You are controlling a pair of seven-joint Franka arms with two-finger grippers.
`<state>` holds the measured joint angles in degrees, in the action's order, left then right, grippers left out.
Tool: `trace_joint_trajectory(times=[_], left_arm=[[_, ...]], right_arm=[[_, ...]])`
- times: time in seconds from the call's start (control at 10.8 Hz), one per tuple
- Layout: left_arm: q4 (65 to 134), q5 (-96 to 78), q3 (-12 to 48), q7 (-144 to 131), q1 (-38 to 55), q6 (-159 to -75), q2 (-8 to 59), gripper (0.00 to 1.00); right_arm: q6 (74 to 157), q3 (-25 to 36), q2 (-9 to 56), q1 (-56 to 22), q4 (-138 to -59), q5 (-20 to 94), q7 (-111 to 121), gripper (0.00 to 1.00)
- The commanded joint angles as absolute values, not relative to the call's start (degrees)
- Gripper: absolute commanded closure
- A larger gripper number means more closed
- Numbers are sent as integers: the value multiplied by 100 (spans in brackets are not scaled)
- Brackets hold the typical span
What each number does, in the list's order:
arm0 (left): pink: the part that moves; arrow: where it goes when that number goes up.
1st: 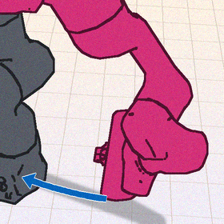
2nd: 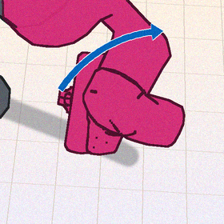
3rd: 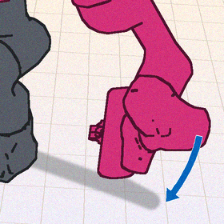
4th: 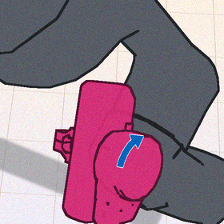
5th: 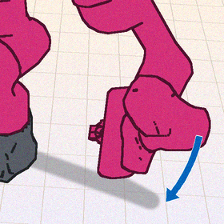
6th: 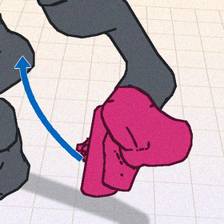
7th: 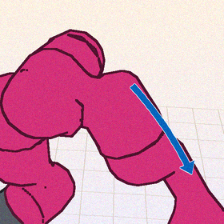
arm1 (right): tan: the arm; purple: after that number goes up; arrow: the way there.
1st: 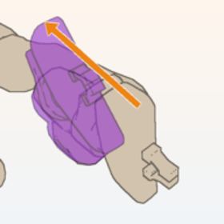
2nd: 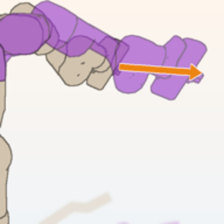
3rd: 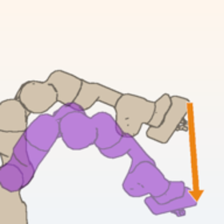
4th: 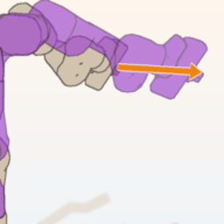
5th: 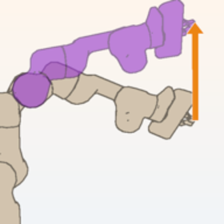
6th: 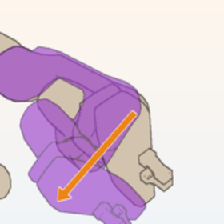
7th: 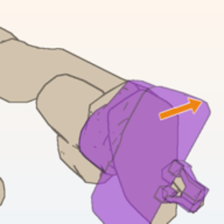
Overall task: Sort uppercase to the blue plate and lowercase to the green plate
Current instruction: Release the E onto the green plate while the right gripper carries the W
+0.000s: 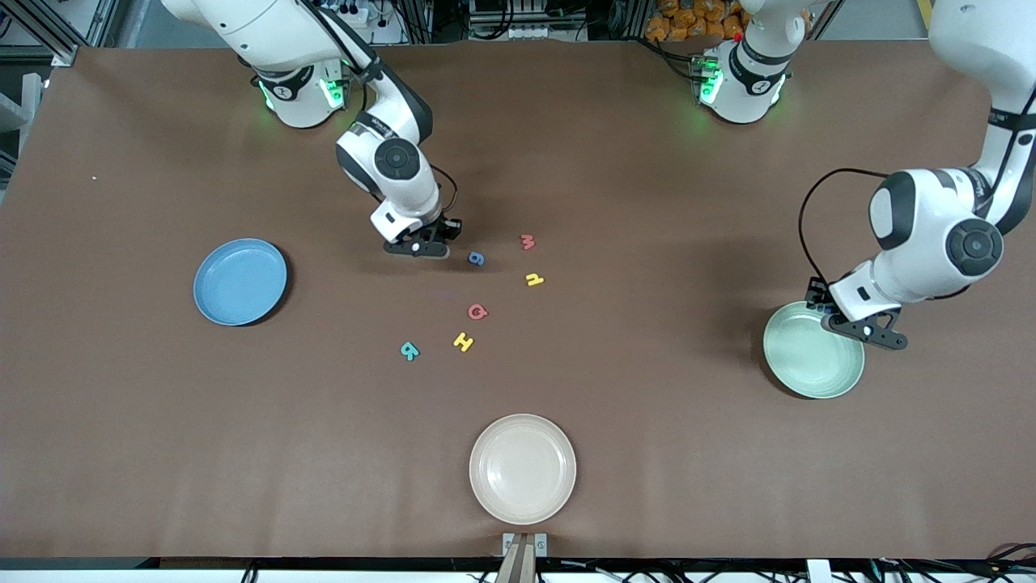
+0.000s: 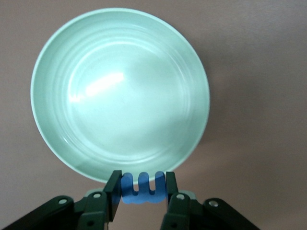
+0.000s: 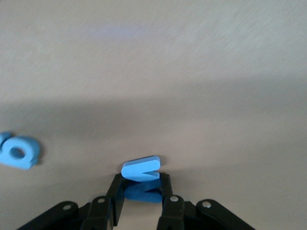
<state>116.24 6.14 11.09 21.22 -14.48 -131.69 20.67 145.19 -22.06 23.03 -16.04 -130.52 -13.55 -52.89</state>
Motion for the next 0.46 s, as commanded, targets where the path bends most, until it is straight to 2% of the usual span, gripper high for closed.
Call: trace_joint_trajectory(times=[0.0,0.19,0.28,0.37], left_arm=[[11128,501,993,2408,-1336,-13157,2530,100],[10996,510,993,2321,-1231,-13157,2601,100],[10926,510,993,2364,-1222,-13157,2636,84],[10855,518,993,2382,-1204,-13157,2663,36]], right_arm=[[13548,-2259,2162,-1337,-12562,-1433,-4871,79],[13080,-2259,2066,-1100,-12280,-1398,-4345,79],[12887,-2233,2057,-968,-12139,-1397,-3968,79],[12754,-2163,2048,-854,-12033,-1389,-3564,79]])
